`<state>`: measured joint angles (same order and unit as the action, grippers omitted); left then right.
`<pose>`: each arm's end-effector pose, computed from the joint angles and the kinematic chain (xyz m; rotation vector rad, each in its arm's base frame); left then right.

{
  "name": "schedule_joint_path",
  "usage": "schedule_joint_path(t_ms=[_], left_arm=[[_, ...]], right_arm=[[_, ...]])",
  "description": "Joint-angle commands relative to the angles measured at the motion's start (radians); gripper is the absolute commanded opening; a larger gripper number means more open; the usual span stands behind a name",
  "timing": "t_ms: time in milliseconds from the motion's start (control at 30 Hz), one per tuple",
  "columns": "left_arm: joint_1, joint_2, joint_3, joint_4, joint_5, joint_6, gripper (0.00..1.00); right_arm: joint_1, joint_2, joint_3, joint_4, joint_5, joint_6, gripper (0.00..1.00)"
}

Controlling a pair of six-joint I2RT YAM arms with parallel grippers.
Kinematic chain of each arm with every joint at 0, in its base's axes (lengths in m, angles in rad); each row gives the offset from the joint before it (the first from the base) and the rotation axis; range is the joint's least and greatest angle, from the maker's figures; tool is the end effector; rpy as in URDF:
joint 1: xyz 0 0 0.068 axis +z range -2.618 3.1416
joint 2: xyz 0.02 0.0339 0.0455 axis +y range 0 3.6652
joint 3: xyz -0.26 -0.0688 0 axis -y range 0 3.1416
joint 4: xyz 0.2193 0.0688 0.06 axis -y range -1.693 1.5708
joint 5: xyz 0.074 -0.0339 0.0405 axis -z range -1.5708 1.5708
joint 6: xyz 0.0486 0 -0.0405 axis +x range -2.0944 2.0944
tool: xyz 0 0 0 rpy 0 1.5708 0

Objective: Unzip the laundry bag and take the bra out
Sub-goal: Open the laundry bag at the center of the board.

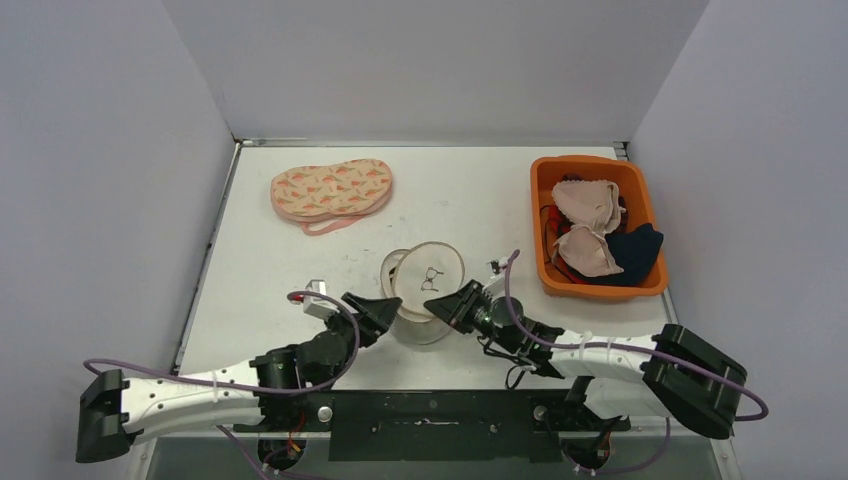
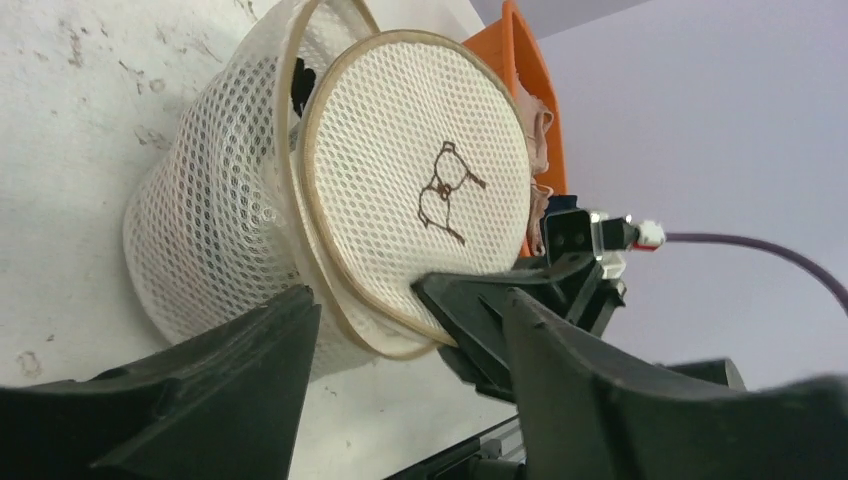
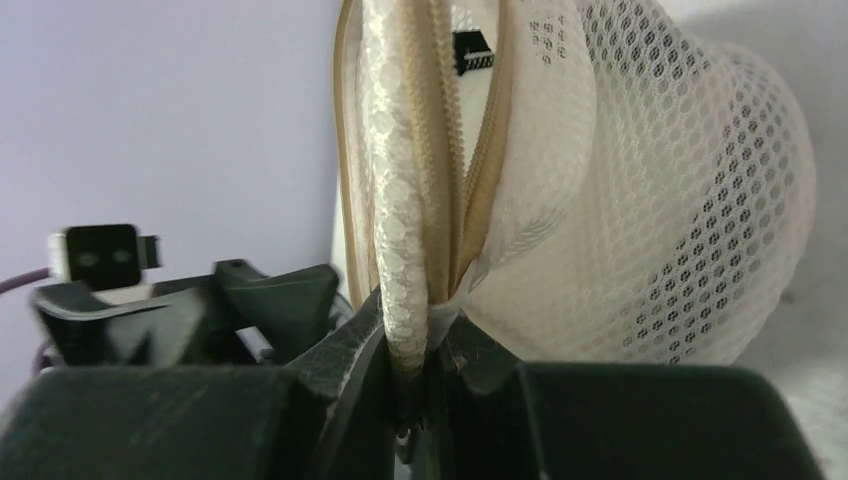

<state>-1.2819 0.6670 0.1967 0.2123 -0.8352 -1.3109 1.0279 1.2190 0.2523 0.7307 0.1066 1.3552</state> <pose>0.0748 -0.1254 0.2013 -0.6349 1.7731 -1.1072 0.1198 0.1885 0.1826 0.4325 2.0734 1.5073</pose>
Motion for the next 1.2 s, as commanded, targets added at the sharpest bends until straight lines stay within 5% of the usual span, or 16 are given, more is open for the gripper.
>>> schedule_joint_path(t_ms=[0, 167, 467, 900, 1167], left_arm=[[-0.005, -0.149, 0.138, -0.539, -0.025, -0.068, 0.72], [-0.004, -0.399, 0.191, -0.814, -0.069, -0.086, 0.86], [-0.004, -0.753, 0.281, -0.832, -0.166, 0.179, 0.85], [-0.005, -0.715, 0.181, -0.887, -0.139, 0.167, 0.86], [-0.004, -0.579, 0.142, -0.691, -0.083, 0.352, 0.87]], right_arm=[[-0.121, -0.094, 0.16, -0.324, -0.273, -0.444, 0.05], [-0.134, -0.084, 0.459, -0.704, -0.336, -0.835, 0.05], [-0.092, 0.111, 0.853, -0.884, -0.615, -1.063, 0.05], [-0.232, -0.045, 0.452, -0.81, -0.635, -1.049, 0.05], [-0.232, -0.105, 0.403, -0.82, -0.581, -1.035, 0.05]])
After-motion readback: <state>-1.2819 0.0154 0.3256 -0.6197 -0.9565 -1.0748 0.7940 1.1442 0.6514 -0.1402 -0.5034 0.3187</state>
